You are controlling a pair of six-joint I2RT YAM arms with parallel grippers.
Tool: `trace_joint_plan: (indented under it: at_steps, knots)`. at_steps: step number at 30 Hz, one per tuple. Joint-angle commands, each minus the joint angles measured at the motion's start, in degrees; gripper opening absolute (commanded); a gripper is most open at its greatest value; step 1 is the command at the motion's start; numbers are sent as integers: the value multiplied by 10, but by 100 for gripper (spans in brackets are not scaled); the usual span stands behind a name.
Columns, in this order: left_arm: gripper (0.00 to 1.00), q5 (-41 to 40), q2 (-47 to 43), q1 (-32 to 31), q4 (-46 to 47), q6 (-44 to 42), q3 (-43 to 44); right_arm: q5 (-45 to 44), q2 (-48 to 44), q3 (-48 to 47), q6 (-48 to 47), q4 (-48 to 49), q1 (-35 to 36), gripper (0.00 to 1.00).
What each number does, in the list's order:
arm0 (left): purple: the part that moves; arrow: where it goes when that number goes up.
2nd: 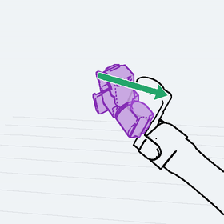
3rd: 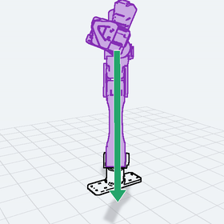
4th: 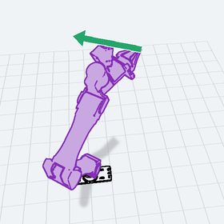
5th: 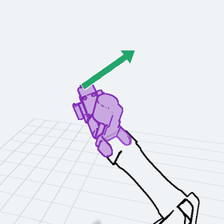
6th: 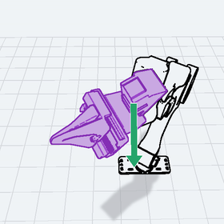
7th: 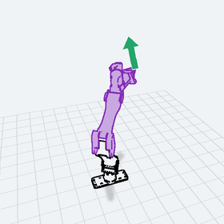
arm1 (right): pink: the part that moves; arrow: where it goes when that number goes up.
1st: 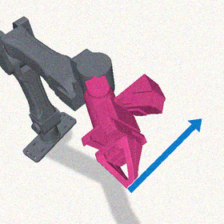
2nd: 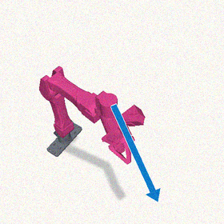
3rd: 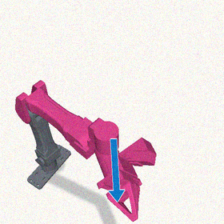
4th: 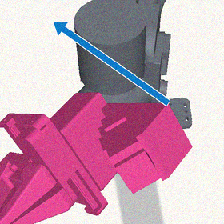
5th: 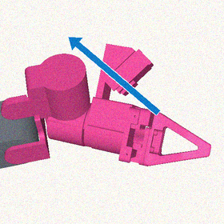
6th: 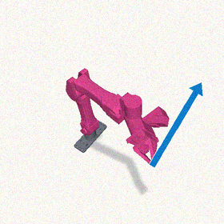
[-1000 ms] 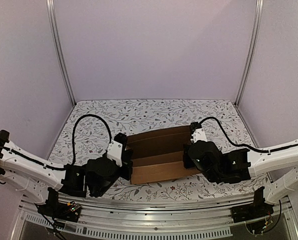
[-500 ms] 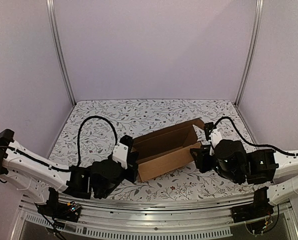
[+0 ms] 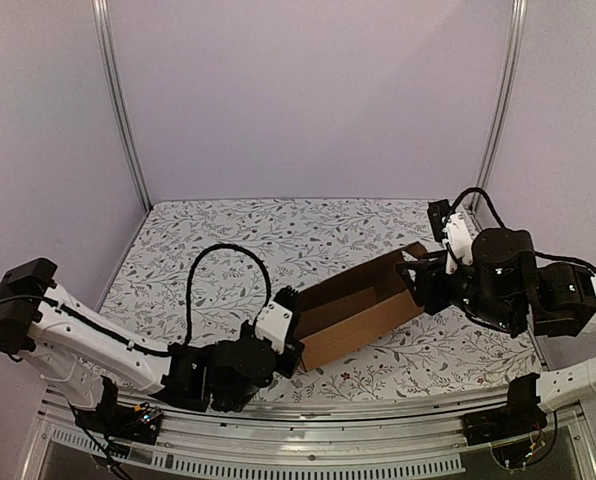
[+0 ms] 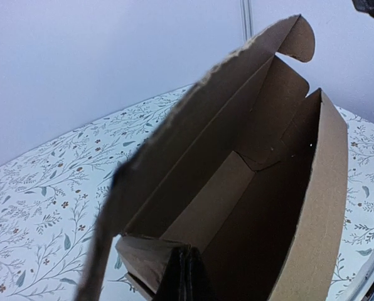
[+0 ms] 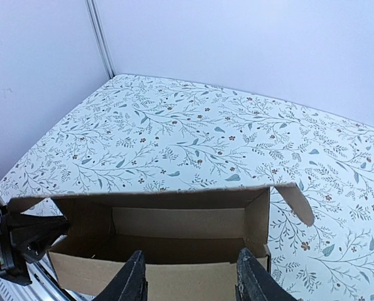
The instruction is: Fold the paper box
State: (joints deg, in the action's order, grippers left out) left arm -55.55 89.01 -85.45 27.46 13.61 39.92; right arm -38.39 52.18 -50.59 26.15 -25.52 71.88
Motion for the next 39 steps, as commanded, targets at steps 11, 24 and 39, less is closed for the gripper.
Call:
trace_joint_plan:
  at_steps: [11, 24, 39]
  knots:
    - [0, -23, 140, -55, -63, -106, 39, 163, 164, -131, -102, 29, -104, 40]
    - [0, -26, 246, -59, -5, -191, 92, 207, 230, -29, -66, 130, -159, 33]
    - [40, -27, 220, -86, -36, -199, 101, 278, 351, -12, -48, 233, -209, 15]
